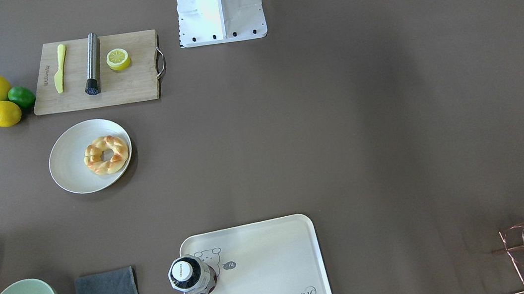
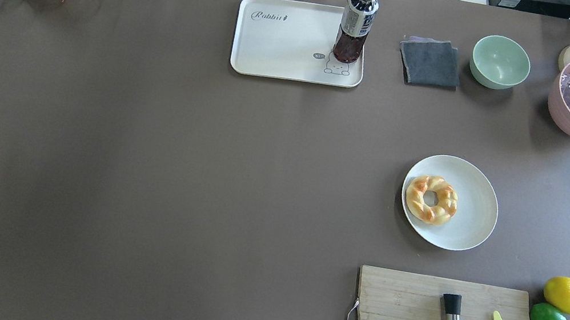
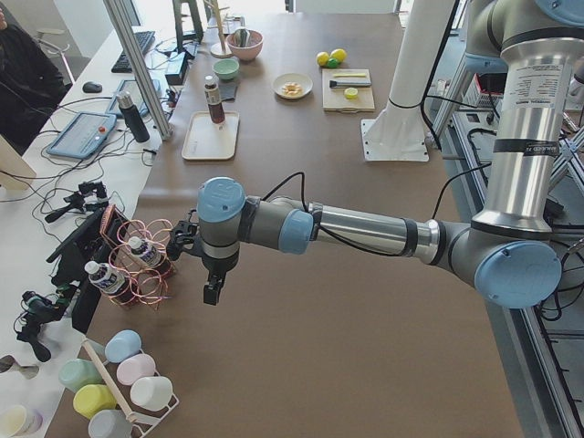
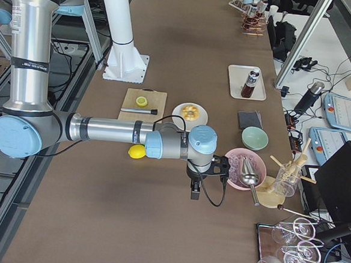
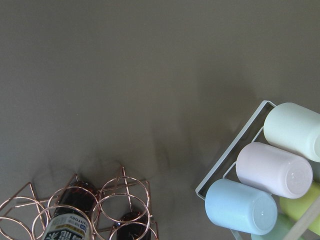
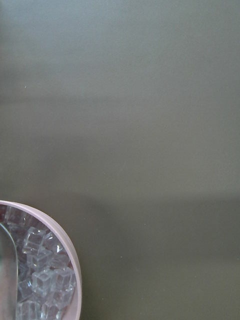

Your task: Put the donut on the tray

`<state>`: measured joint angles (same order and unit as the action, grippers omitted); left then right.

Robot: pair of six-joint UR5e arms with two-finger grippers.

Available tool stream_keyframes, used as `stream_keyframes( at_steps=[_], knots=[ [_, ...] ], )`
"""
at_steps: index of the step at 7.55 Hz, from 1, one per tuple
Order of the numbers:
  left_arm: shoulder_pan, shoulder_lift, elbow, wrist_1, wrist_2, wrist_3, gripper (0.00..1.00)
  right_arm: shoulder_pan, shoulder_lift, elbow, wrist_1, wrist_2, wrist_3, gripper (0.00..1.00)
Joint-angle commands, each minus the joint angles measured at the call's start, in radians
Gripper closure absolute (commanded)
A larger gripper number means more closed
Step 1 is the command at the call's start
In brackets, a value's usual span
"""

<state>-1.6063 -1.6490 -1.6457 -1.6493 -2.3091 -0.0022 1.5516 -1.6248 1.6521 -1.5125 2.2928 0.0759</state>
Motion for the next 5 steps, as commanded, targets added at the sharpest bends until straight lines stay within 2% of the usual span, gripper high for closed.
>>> stream_keyframes(
  at_steps=[1, 5],
  knots=[
    [-0.001, -0.002, 0.001, 0.003, -0.001, 0.017, 0.02, 0.005, -0.003, -0.008, 0.000, -0.003, -0.002, 0.00],
    [-0.001, -0.018, 0.003, 0.006, 0.000, 0.010, 0.02, 0.005, -0.001, -0.003, 0.000, 0.007, 0.004, 0.00]
  ],
)
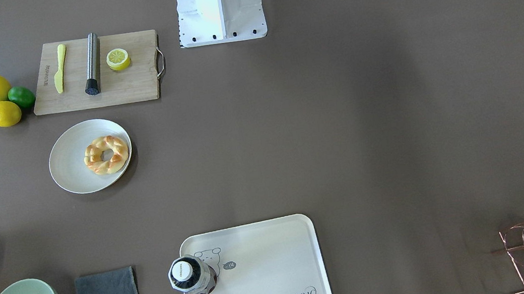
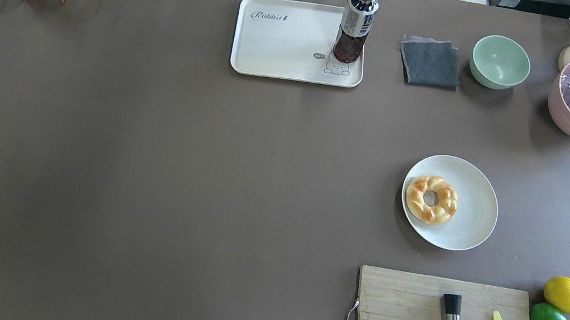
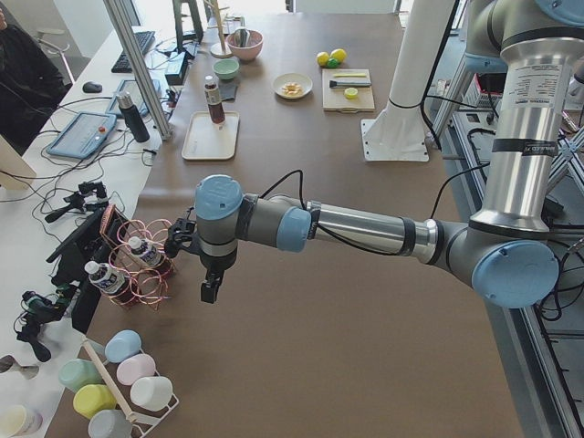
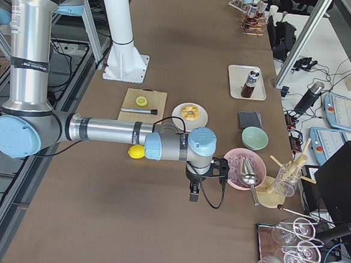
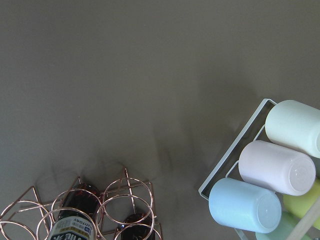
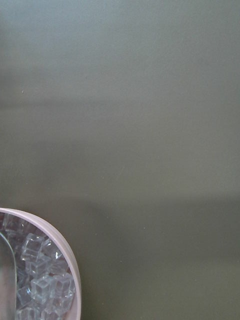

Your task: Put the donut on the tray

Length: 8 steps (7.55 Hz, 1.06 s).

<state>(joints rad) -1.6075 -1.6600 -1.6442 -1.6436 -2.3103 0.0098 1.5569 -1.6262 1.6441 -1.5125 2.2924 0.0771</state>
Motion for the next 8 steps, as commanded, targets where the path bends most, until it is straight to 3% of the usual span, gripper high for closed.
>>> stream_keyframes(
  at_steps=[1, 4, 5, 8],
  knots=[
    [-0.002, -0.006, 0.000, -0.001, 0.000, -0.002, 0.02, 0.000, 0.003, 0.010, 0.000, 0.009, 0.003, 0.00],
    [0.000, -0.007, 0.000, -0.002, 0.002, -0.001, 0.02, -0.043, 0.025, 0.060, 0.002, 0.016, 0.041, 0.00],
    [0.000, -0.007, 0.001, -0.002, 0.000, -0.001, 0.02, -0.107, 0.029, 0.089, 0.027, 0.022, 0.166, 0.00],
    [0.000, -0.011, 0.000, -0.002, 0.023, -0.002, 0.02, -0.311, 0.028, 0.077, 0.324, 0.016, 0.532, 0.00]
  ],
)
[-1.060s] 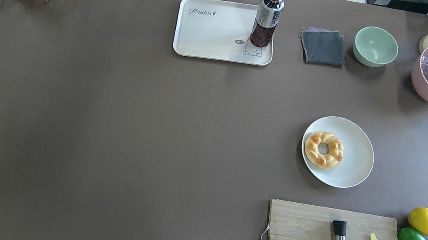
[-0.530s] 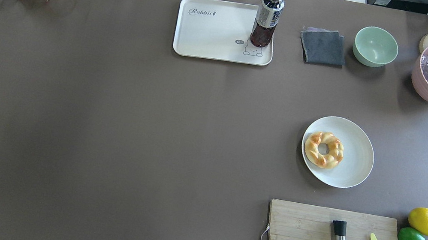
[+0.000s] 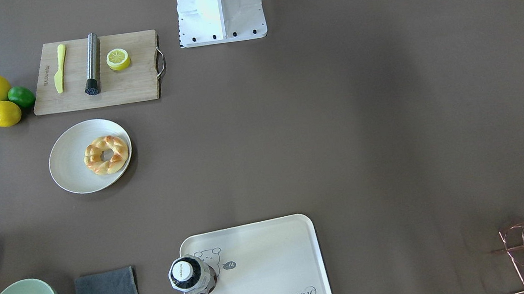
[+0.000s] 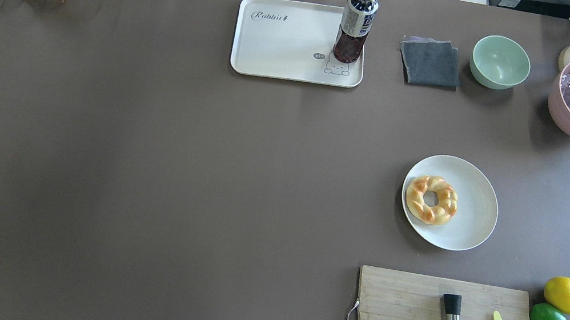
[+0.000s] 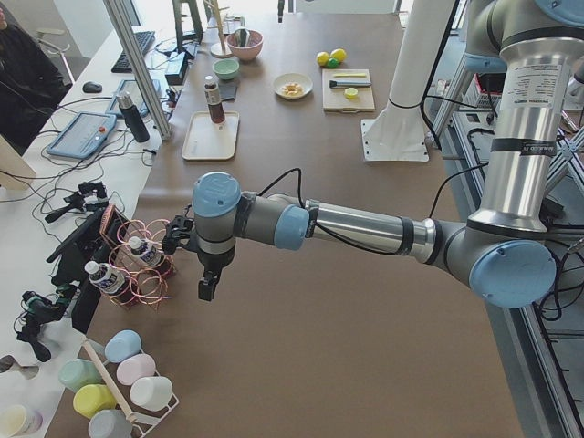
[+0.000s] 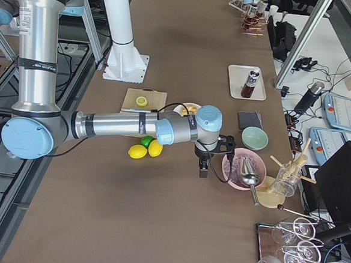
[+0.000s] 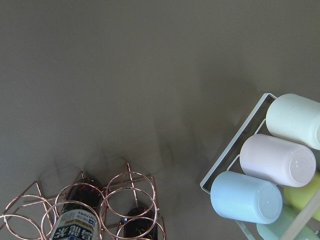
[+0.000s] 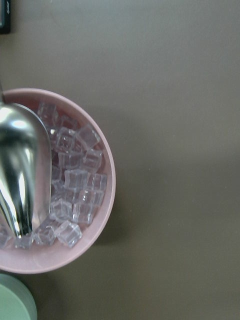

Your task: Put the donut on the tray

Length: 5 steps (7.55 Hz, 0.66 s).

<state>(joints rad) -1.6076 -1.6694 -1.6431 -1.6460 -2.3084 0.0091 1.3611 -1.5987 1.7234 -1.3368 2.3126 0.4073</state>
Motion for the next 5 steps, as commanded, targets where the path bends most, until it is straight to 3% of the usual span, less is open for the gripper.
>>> stream_keyframes(
  at_steps=[1, 3, 5],
  knots=[
    [0.000, -0.001, 0.000, 0.000, 0.033, 0.000, 0.02, -0.157, 0.000, -0.013, 0.178, -0.008, 0.223, 0.00],
    [0.000, 0.000, 0.000, 0.000, 0.035, 0.002, 0.02, -0.224, 0.000, -0.033, 0.253, -0.010, 0.241, 0.00],
    [-0.002, 0.002, 0.000, -0.002, 0.035, 0.003, 0.02, -0.324, -0.001, -0.069, 0.415, -0.042, 0.364, 0.00]
  ],
)
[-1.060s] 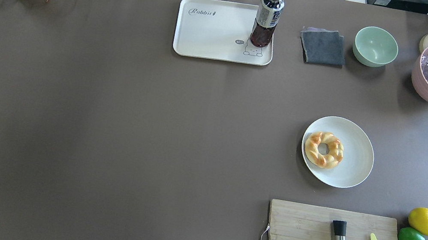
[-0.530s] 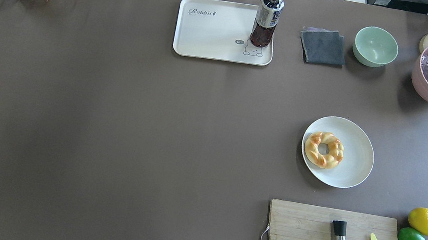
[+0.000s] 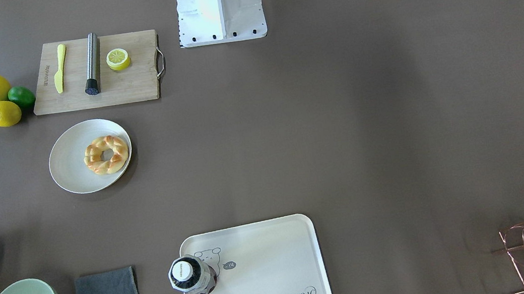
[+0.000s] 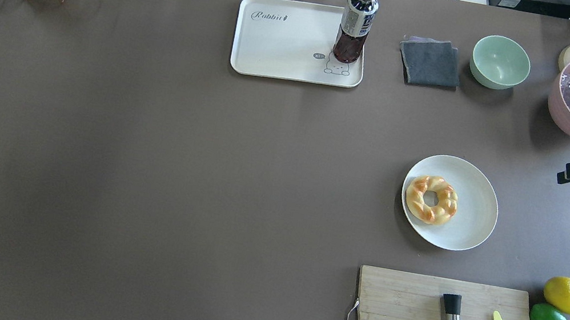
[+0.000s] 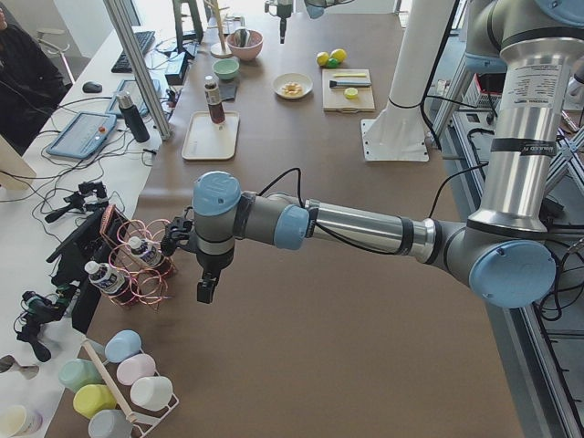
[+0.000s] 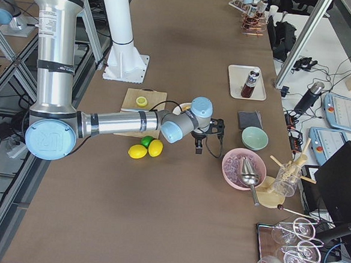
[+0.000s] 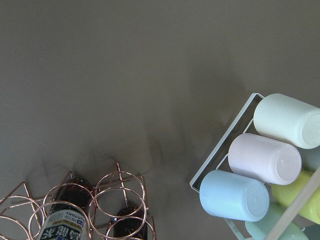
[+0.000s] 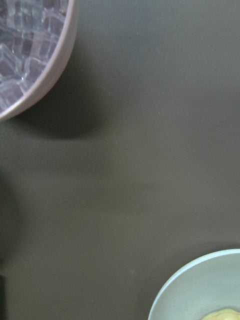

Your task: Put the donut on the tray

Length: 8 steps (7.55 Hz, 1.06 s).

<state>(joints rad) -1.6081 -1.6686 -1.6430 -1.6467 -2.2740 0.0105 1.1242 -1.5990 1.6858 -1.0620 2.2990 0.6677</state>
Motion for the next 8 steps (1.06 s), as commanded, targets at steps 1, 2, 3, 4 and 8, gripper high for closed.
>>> stream_keyframes(
  at_steps=[1, 2, 3, 4, 8],
  knots=[
    [-0.004, 0.003, 0.000, -0.001, 0.001, 0.002, 0.02, -0.136, 0.002, -0.052, 0.224, -0.056, 0.148, 0.00],
    [-0.006, 0.003, 0.000, 0.001, 0.001, 0.003, 0.02, -0.168, 0.014, -0.054, 0.241, -0.067, 0.205, 0.00],
    [-0.006, 0.003, 0.000, 0.001, 0.001, 0.003, 0.02, -0.196, 0.042, -0.055, 0.241, -0.070, 0.263, 0.00],
    [-0.006, 0.003, 0.002, 0.001, 0.001, 0.003, 0.02, -0.226, 0.051, -0.055, 0.241, -0.099, 0.304, 0.00],
    [-0.006, 0.001, 0.003, -0.001, 0.001, 0.003, 0.02, -0.273, 0.053, -0.055, 0.241, -0.133, 0.328, 0.01]
  ],
)
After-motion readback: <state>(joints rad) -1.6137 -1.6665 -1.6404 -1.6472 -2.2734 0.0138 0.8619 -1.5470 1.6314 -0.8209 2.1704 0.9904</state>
